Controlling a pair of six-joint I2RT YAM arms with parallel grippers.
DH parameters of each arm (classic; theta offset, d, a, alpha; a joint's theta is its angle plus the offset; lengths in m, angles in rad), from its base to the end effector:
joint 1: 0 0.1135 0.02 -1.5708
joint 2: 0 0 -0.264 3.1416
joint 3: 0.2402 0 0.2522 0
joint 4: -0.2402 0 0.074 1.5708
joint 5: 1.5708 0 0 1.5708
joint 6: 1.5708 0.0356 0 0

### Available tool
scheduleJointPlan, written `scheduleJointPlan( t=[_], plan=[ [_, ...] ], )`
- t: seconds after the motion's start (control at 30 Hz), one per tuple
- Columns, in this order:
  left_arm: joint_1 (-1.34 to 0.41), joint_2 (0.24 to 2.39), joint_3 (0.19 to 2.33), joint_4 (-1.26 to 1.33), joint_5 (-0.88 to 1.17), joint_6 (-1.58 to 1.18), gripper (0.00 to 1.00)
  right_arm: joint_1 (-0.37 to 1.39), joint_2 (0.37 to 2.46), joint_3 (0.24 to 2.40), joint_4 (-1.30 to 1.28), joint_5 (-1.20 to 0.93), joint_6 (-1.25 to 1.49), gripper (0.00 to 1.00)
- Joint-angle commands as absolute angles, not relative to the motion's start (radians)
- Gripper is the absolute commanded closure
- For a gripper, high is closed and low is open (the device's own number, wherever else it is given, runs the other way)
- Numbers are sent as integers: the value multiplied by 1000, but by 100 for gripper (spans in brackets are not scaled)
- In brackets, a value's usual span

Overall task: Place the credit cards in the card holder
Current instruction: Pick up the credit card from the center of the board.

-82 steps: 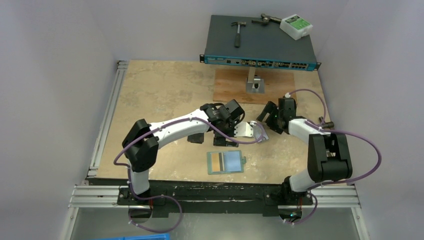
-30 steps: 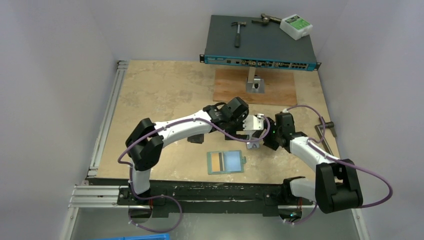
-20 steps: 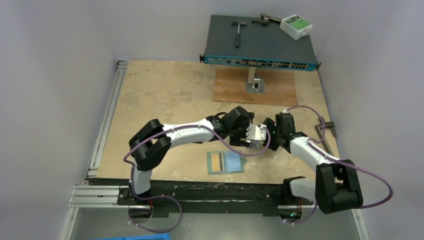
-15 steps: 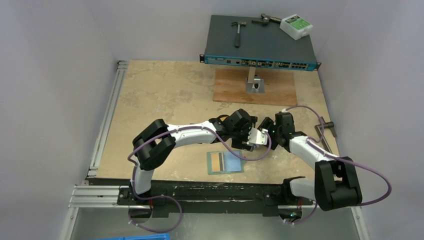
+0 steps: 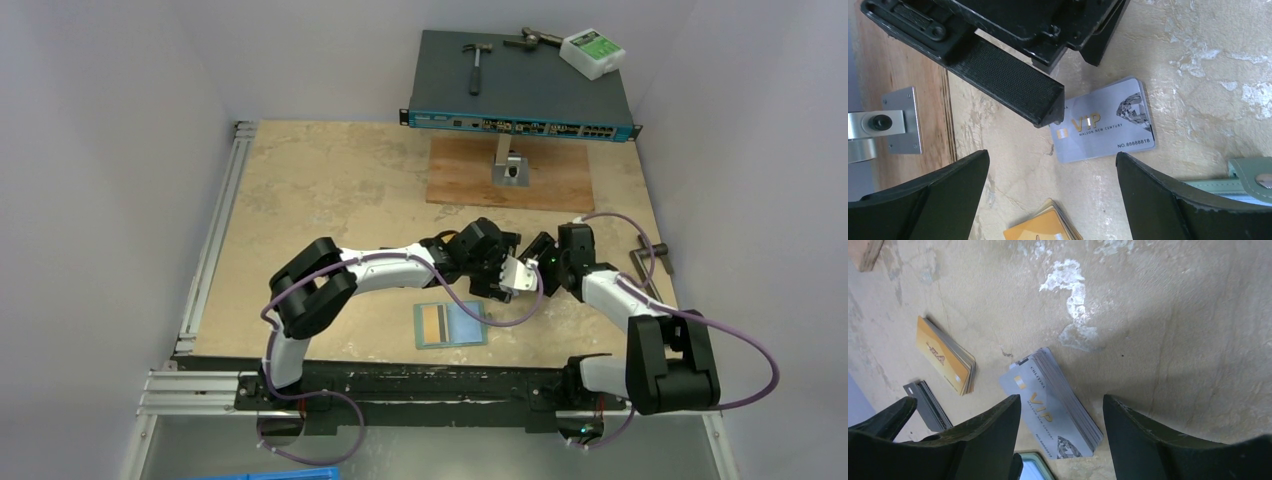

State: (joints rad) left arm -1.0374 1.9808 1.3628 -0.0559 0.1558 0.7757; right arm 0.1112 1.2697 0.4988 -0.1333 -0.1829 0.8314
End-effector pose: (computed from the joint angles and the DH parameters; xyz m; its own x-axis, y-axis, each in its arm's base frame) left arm 0.2215 -0.3860 0.1945 0.4123 0.6622 -0.6257 0.8735 -0.0922 0.4780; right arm 0.2245 0.0316 0.1523 -0.6895 0.6541 -0.3110 0.4283 0.7145 0.5532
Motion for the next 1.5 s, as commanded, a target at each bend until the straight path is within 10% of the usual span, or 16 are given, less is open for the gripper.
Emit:
scheduleJointPlan(
  t=[0.0,1.47],
  plan=[
    [-1045,2008,1354,26,190,813,0,80,1268,472,-112,-203,844,38],
    [-988,1934,1379,-159,163,846,0,69,1185,368,-117,-165,839,36]
  ],
)
